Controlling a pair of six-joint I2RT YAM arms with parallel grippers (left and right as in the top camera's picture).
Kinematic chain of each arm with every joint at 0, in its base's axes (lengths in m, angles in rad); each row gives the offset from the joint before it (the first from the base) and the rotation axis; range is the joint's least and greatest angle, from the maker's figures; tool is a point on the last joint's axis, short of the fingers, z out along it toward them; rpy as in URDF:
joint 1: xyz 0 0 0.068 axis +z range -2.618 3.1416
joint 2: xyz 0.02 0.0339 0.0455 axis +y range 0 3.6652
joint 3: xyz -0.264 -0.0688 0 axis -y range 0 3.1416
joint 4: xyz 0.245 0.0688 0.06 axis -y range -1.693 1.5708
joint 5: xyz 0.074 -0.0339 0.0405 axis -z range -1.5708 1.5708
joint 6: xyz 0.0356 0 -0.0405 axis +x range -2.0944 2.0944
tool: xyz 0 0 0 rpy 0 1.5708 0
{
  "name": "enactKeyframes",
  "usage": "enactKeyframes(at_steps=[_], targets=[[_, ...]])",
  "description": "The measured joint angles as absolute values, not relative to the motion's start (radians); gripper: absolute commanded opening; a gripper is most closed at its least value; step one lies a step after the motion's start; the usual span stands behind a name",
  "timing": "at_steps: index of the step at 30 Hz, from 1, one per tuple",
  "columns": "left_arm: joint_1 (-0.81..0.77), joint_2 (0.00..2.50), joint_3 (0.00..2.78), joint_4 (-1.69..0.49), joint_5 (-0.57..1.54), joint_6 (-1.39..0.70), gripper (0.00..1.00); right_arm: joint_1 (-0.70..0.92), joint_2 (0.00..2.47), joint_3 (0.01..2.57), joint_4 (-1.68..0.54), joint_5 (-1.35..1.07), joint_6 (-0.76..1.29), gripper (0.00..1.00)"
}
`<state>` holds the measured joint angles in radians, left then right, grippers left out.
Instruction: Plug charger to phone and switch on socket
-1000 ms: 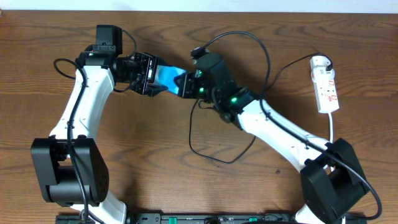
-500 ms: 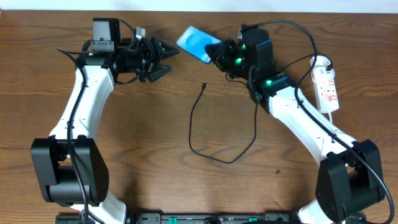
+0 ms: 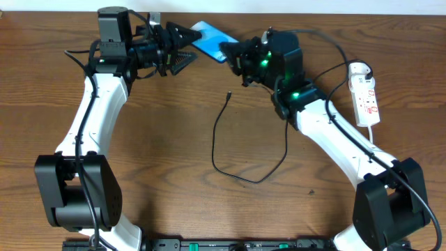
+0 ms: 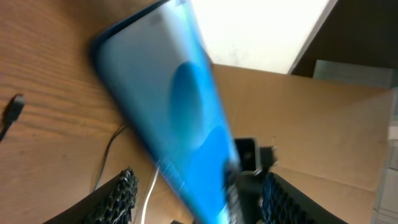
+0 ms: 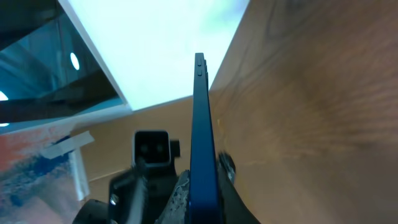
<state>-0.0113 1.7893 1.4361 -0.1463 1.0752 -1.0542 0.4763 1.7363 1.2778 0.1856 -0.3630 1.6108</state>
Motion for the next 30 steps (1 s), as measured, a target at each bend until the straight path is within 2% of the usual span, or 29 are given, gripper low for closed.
enactKeyframes(at_steps=[11, 24, 26, 30], targets=[[-0.011, 1.789, 1.436, -0.11, 1.075, -1.122, 0.39, 0.543, 1.736, 1.278, 0.25, -0.359, 1.713, 0.01], [-0.013, 1.789, 1.436, -0.112, 1.037, -1.181, 0.19, 0.543, 1.734, 1.278, 0.256, -0.35, 1.747, 0.02], [-0.013, 1.789, 1.436, -0.112, 1.032, -1.2, 0.08, 0.543, 1.734, 1.278, 0.255, -0.348, 1.761, 0.02], [-0.011, 1.788, 1.437, -0.104, 1.033, -1.267, 0.07, 0.548, 1.734, 1.277, 0.248, -0.345, 1.805, 0.09]])
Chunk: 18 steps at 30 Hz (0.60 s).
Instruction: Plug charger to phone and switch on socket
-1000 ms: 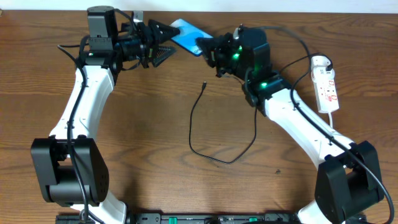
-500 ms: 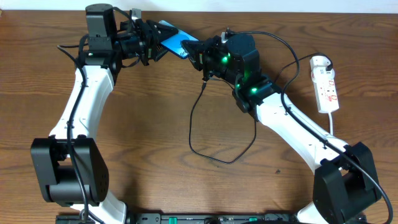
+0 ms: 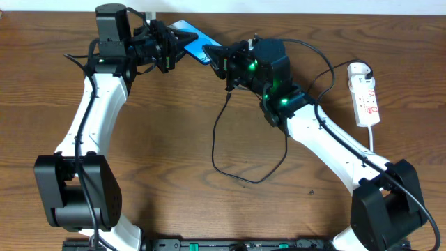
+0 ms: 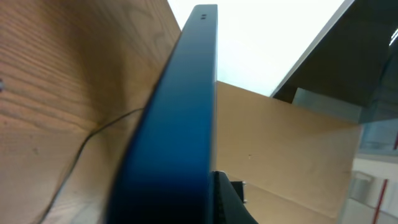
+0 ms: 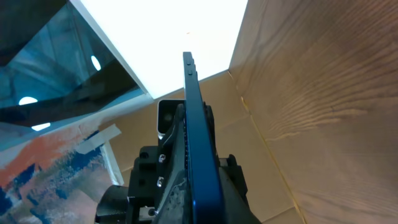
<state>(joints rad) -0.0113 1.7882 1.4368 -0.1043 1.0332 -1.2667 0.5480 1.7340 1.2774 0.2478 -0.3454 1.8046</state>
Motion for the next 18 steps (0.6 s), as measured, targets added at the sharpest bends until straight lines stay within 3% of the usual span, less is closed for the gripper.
enactKeyframes(at_steps=[6, 12, 18], targets=[[-0.014, 1.787, 1.437, -0.103, 1.001, -1.328, 0.08, 0.559, 1.734, 1.277, 0.247, -0.341, 1.793, 0.13], [-0.015, 1.787, 1.437, -0.037, 0.959, -1.324, 0.07, 0.573, 1.731, 1.277, 0.251, -0.36, 1.766, 0.45], [-0.007, 1.787, 1.437, -0.039, 0.95, -1.194, 0.07, 0.56, 1.729, 1.277, 0.232, -0.371, 1.637, 0.7]])
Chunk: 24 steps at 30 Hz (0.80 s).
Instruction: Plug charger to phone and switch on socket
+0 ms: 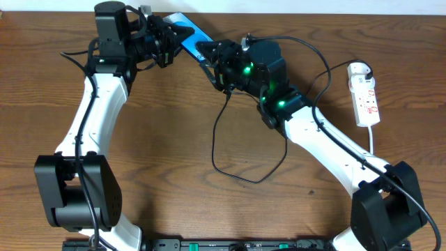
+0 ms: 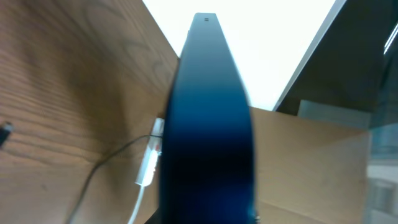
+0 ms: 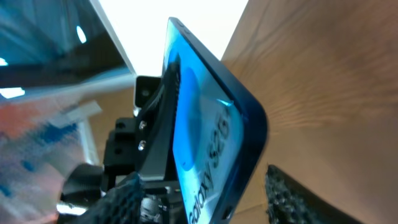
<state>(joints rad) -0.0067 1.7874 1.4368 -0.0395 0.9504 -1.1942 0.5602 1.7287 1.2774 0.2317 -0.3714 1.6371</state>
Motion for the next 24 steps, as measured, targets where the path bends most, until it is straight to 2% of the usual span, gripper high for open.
enactKeyframes(at_steps=[3, 5, 8, 13, 17, 24], targets=[[0.009, 1.787, 1.437, -0.071, 0.951, -1.128, 0.07, 0.53, 1.727, 1.278, 0.193, -0.377, 1.532, 0.88], [0.023, 1.787, 1.437, -0.103, 0.95, -1.08, 0.07, 0.501, 1.726, 1.279, 0.157, -0.388, 1.443, 0.9], [0.051, 1.787, 1.437, -0.183, 0.949, -0.988, 0.07, 0.443, 1.726, 1.28, 0.078, -0.415, 1.3, 0.76], [0.132, 1.787, 1.437, -0.345, 0.941, -0.805, 0.07, 0.354, 1.726, 1.282, -0.115, -0.45, 1.015, 0.75], [0.188, 1.787, 1.437, -0.415, 0.937, -0.697, 0.07, 0.342, 1.725, 1.282, -0.263, -0.455, 0.86, 0.74], [0.247, 1.787, 1.437, -0.436, 0.936, -0.614, 0.07, 0.374, 1.729, 1.365, -0.516, -0.361, 0.715, 0.69]])
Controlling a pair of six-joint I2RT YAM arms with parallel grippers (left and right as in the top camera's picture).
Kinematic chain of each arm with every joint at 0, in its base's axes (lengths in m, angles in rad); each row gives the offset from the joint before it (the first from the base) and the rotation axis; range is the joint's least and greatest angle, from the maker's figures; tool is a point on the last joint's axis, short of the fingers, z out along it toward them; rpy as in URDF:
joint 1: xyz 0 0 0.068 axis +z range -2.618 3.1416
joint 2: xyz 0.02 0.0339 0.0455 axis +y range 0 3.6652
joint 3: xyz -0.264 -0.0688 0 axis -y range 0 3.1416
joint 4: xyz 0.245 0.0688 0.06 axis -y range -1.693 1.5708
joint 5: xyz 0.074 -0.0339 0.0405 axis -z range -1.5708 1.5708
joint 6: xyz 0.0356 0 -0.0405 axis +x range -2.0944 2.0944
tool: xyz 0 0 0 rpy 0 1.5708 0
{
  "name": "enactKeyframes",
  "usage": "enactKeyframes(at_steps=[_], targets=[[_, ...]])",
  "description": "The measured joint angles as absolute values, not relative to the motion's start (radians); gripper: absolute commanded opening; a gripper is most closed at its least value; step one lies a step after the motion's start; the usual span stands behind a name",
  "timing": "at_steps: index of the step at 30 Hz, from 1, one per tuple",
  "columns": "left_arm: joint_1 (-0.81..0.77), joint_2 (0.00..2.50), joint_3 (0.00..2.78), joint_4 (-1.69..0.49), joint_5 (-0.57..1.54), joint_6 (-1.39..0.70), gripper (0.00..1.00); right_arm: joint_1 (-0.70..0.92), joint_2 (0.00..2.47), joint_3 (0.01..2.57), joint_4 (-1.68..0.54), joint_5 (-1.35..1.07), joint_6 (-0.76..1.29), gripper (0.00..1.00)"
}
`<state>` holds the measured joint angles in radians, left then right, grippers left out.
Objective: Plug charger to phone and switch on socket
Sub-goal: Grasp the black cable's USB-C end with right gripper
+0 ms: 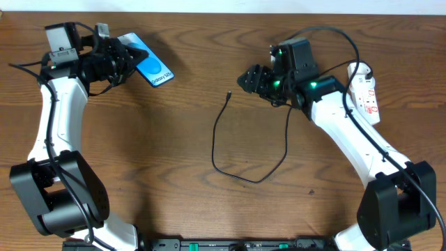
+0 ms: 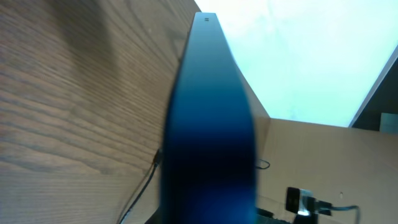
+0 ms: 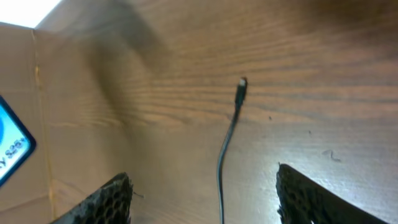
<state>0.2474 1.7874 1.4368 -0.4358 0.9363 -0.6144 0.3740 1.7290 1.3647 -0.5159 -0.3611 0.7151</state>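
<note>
The blue phone (image 1: 153, 70) hangs at the far left back of the table, with my left gripper (image 1: 129, 61) shut on it. In the left wrist view it shows edge-on (image 2: 208, 118) and hides the fingers. The thin black charger cable (image 1: 240, 171) lies looped in the middle of the table, its plug end (image 1: 228, 95) loose on the wood. My right gripper (image 1: 248, 79) is open just right of that plug. In the right wrist view the plug (image 3: 241, 88) lies ahead of the spread fingers (image 3: 314, 193). The white socket strip (image 1: 366, 94) lies at the right edge.
A white lead runs from the socket strip toward the table's front right. A corner of the phone (image 3: 13, 146) shows at the left of the right wrist view. Black arm cables arch over my right arm near the back edge.
My left gripper has moved far to the left with the phone in it. My right gripper, open, has moved right, away from the phone, and now sits by the cable's plug end.
First my right gripper held the phone at the back middle, with the left gripper open around it. Then both were shut on it. Then the right stood open beside it while the left held on. Now the left holds it alone at far left.
</note>
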Motion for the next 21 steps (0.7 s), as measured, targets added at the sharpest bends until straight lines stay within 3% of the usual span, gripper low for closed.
enactKeyframes(at_steps=[7, 11, 17, 21], targets=[[0.253, 1.787, 1.437, -0.439, 0.936, -0.598, 0.07, 0.427, 1.897, 1.717, -0.79, -0.26, 0.645, 0.64], [0.253, 1.787, 1.437, -0.441, 0.936, -0.597, 0.07, 0.474, 2.053, 1.876, -0.86, -0.217, 0.633, 0.53], [0.253, 1.787, 1.437, -0.467, 0.937, -0.596, 0.07, 0.529, 2.214, 1.911, -0.863, -0.16, 0.682, 0.39], [0.253, 1.787, 1.437, -0.468, 0.937, -0.596, 0.07, 0.541, 2.283, 1.911, -0.849, -0.143, 0.707, 0.37]])
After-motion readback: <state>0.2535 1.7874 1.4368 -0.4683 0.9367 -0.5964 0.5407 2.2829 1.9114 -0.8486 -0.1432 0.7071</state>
